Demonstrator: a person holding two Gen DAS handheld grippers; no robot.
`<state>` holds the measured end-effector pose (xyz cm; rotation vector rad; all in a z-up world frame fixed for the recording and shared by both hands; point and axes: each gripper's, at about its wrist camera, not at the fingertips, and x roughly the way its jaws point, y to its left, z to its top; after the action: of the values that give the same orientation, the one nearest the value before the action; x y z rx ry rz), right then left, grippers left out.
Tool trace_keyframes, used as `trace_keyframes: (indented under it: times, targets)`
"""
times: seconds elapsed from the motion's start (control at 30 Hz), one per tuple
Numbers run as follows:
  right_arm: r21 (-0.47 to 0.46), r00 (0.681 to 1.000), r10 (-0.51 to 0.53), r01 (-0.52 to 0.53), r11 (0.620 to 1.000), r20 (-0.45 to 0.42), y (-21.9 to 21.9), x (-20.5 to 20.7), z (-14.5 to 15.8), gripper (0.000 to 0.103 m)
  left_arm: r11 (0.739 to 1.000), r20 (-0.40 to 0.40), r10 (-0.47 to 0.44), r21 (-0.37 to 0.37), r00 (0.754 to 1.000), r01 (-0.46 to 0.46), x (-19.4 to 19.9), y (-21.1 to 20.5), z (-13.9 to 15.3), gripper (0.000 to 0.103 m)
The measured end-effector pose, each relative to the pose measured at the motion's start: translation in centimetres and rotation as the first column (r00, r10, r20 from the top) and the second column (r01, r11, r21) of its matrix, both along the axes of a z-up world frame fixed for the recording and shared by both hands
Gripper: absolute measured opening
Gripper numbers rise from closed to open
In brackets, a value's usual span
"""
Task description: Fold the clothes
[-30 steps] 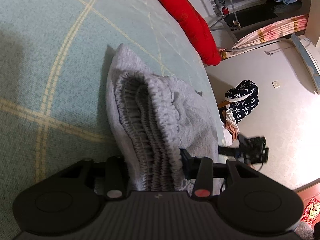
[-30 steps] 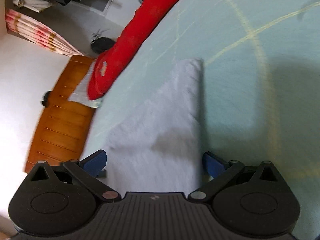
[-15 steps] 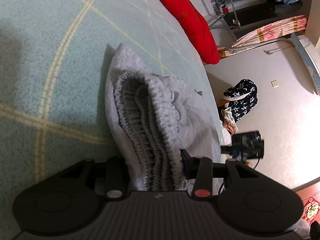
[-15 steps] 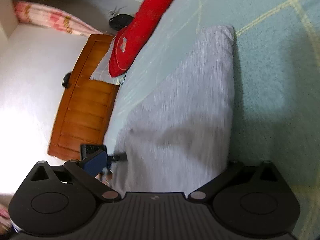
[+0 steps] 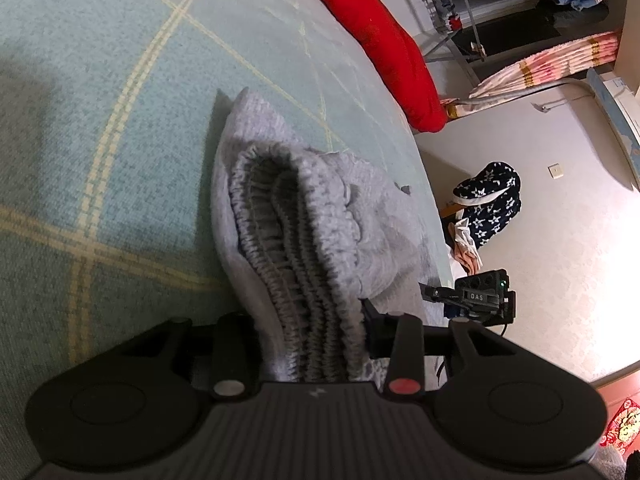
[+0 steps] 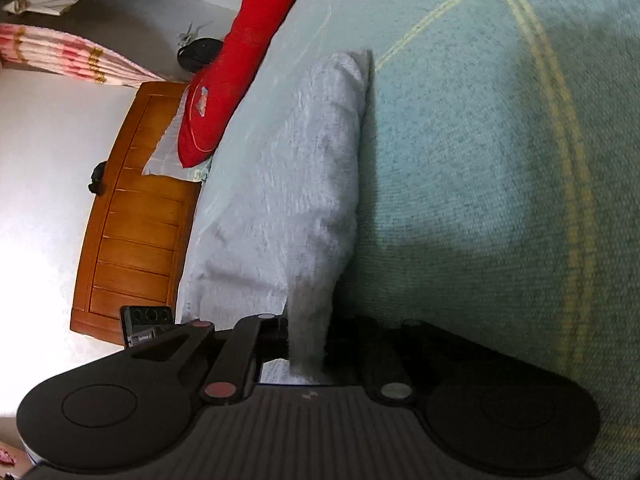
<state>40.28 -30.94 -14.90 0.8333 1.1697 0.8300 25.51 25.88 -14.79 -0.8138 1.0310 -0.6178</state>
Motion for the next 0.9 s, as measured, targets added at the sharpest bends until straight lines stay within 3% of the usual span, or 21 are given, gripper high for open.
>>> trace_keyframes:
  times: [0.37,0.5,0.73,0.9]
  targets:
    - [-0.065,0.999,-0.037,0.038,0.997,0.023,1.4,-0.7,1.0,0.009,0.999,0.014,0.040,0.022,0.999,-0.040,-0.6,-0.5,0.7,0.039]
    - [-0.037,0.998,-0.061,0.062,0.997,0.032,1.4,-1.0,1.5,0.016,0.998,0.015,0.052,0.027,0.999,-0.052,-0.7,-0.6,1.5,0.037]
    - [0.040,0.996,-0.061,0.058,0.998,0.069,1.6,-1.2,3.4,0.017,0.997,0.064,0.076,0.001,0.995,-0.076,-1.4,-0.5,3.5,0.036]
    - [0.034,0.992,-0.017,0.013,0.999,0.128,3.2,-1.1,6.1,0.017,0.997,0.117,0.069,0.011,0.991,-0.071,-2.1,-0.8,5.8,0.036]
